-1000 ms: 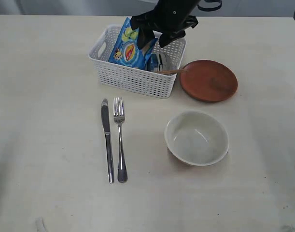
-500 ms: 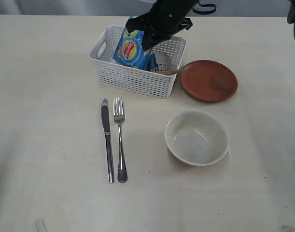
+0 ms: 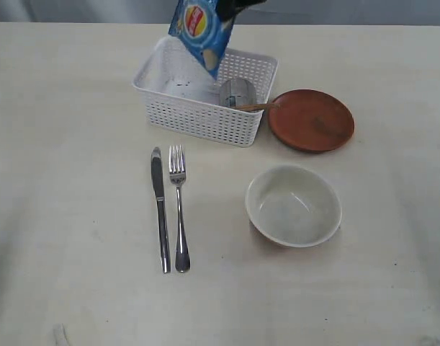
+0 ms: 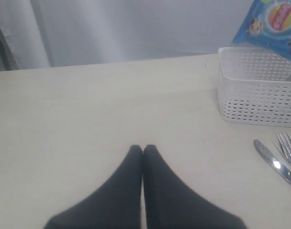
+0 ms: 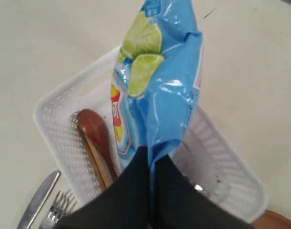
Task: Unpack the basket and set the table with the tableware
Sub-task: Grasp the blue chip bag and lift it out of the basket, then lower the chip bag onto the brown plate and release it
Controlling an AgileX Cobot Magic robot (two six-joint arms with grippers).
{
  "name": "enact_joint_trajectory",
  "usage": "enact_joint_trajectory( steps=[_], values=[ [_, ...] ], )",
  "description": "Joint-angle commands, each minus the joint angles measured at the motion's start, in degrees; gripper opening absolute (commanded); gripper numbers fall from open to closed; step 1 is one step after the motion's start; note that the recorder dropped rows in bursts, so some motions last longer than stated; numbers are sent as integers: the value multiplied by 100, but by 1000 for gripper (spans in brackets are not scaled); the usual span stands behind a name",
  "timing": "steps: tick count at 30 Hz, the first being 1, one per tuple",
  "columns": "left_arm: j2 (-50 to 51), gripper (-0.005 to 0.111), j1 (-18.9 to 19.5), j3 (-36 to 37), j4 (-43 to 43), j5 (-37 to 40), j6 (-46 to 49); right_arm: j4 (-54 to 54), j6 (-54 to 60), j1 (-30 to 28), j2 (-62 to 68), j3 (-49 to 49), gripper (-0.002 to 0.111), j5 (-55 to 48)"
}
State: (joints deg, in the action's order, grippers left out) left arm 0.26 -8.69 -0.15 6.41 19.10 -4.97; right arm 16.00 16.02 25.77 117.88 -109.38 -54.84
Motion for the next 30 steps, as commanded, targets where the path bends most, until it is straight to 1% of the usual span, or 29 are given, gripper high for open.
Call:
enact_joint_trajectory(
  steps=[1, 6, 12, 16, 20, 23, 28, 30],
  values=[
    [-26, 0, 15, 15, -48, -41, 9, -717, -517, -208, -505, -47, -1, -231],
    [-26, 0, 15, 15, -48, -41, 9, -716, -955, -739, -912, -47, -1, -554],
    [-26, 0, 15, 15, -48, -41, 9, -708, -1044, -1530, -1351, -47, -1, -1228],
    [-26, 0, 15, 15, -48, -41, 9, -218, -1073, -2071, -1577, 88, -1, -1512],
    [-26, 0, 15, 15, -48, -41, 9, 416, -945, -2518, -1816, 846, -1, -1373],
    [-26, 0, 15, 15, -48, -41, 9, 873, -677, -2759, -2010, 1775, -1, -982],
    [-26, 0, 15, 15, -48, -41, 9, 1370, -389, -2969, -2143, 3229, -1, -40],
    [-26, 0, 15, 15, -48, -41, 9, 1599, -221, -2969, -2143, 3740, -1, 357]
  ],
)
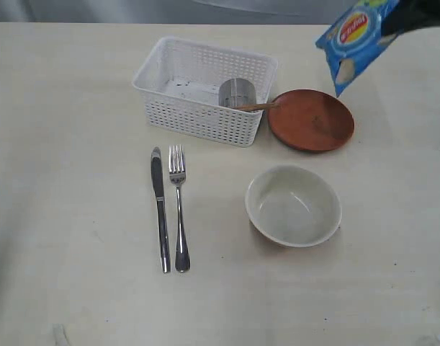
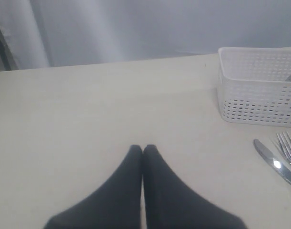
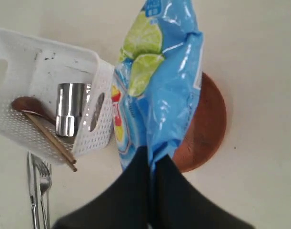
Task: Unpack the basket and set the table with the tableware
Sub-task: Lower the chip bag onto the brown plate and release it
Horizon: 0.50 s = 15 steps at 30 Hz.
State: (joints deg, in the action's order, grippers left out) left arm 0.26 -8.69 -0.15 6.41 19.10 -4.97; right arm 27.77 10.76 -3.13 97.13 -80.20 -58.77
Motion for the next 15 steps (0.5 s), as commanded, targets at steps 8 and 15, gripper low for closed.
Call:
enact_joint_trajectory(
  steps=[8, 15],
  values=[
    [-26, 0, 15, 15, -48, -41, 9, 1849, 1442, -79, 281, 1683, -1, 1280],
    [-26, 0, 15, 15, -48, -41, 9, 1841, 1522, -79, 683, 1697, -1, 1216]
  ],
)
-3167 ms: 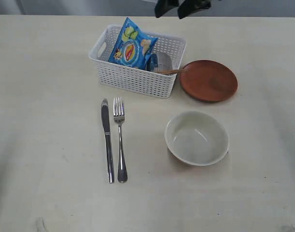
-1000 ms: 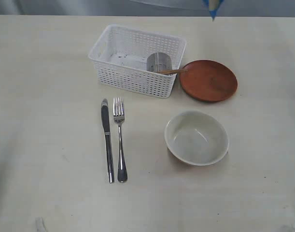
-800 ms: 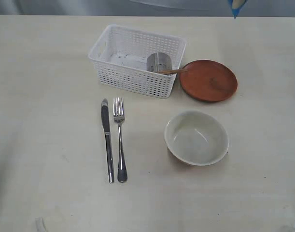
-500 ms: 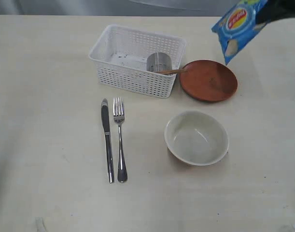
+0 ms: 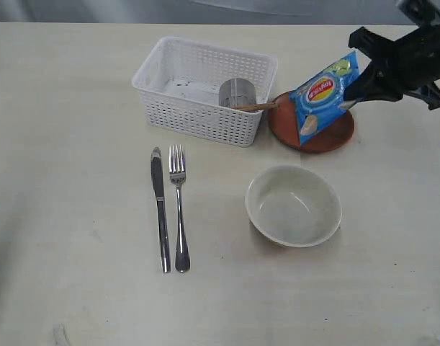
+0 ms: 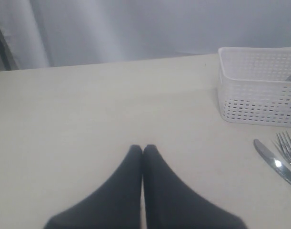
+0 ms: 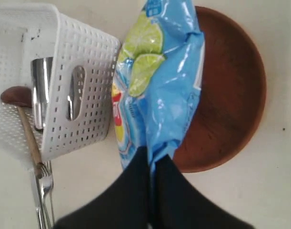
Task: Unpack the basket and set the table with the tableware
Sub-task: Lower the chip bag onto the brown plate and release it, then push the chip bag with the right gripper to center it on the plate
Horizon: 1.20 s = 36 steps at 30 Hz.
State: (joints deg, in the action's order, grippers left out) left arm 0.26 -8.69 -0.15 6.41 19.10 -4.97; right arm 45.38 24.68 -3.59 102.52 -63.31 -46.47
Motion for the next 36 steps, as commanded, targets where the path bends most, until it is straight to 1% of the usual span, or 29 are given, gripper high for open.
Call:
enact_joint_trajectory(
  steps=[1, 10, 14, 15, 17, 19, 20, 21, 25, 27, 29, 31, 34, 35, 36],
  values=[
    [-26, 0, 15, 15, -48, -41, 9, 99, 177, -23, 206, 8, -1, -55],
    [-26, 0, 15, 15, -48, -41, 9, 121, 507, -23, 572, 8, 0, -135],
    [-26, 0, 15, 15, -48, -41, 9, 121, 662, -23, 669, 8, 0, 140],
    [-26, 0, 15, 15, -48, -41, 9, 121, 662, -23, 669, 8, 2, 185],
    [-26, 0, 15, 15, -48, -41, 9, 145, 662, -23, 669, 8, 24, 312],
    [-26, 0, 15, 15, -48, -41, 9, 145, 703, -23, 669, 8, 52, 356],
    [-26, 0, 15, 15, -48, -41, 9, 145, 719, -23, 669, 8, 62, 356],
    [-26, 0, 15, 15, -48, -41, 9, 145, 729, -23, 669, 8, 66, 356],
    [-26, 0, 15, 15, -48, -41, 9, 102, 771, -33, 669, -32, 67, 356],
    [-26, 0, 15, 15, -48, -41, 9, -223, 695, -33, 669, -145, 67, 398],
    [-26, 0, 15, 15, -48, -41, 9, -733, 226, -33, 669, -353, 67, 359],
    [-26, 0, 15, 15, -48, -41, 9, -1089, -83, -33, 669, -585, 67, 156],
    [-26, 0, 15, 15, -48, -41, 9, -1140, -115, 42, 669, -924, 66, -297],
    [-26, 0, 15, 15, -48, -41, 9, -1140, -75, 70, 669, -924, 64, -297],
    [-26, 0, 15, 15, -48, -41, 9, -1249, -35, 194, 683, -924, 57, -265]
  ],
)
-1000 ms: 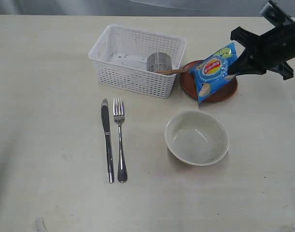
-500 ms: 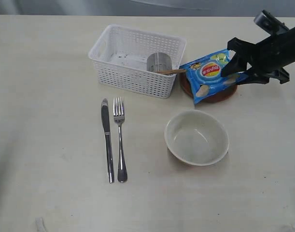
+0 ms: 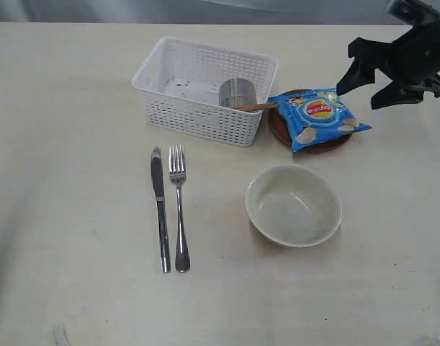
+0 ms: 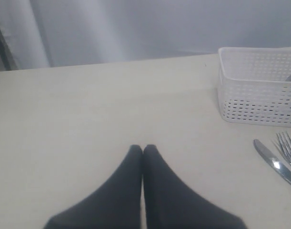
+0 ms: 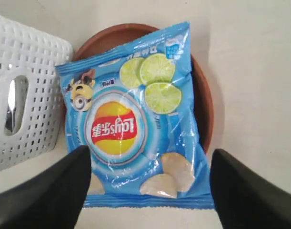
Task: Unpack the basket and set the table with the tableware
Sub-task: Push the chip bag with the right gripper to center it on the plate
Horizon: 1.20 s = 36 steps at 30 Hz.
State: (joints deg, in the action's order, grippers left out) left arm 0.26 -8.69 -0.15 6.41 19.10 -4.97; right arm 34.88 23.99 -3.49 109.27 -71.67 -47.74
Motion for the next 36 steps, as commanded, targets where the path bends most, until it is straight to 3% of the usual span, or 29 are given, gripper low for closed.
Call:
enact_joint_trajectory(
  steps=[1, 3, 9, 15, 28, 36],
  values=[
    [-26, 0, 15, 15, -48, -41, 9, -309, 33, 257, 40, -88, 52, -95],
    [-26, 0, 15, 15, -74, -41, 9, -513, 33, 526, 151, -88, 33, -24],
    [-26, 0, 15, 15, -74, -41, 9, -971, -125, 611, -73, -88, 1, 705],
    [-26, 0, 15, 15, -74, -41, 9, -2954, -1990, 611, -29, -77, -1, 881],
    [-26, 0, 15, 15, -74, -41, 9, -2898, -1968, 1230, 283, -25, -1, 1089],
    [-26, 0, 15, 15, -74, -41, 9, -3243, -2064, 1230, 283, -117, -1, 971]
  ],
)
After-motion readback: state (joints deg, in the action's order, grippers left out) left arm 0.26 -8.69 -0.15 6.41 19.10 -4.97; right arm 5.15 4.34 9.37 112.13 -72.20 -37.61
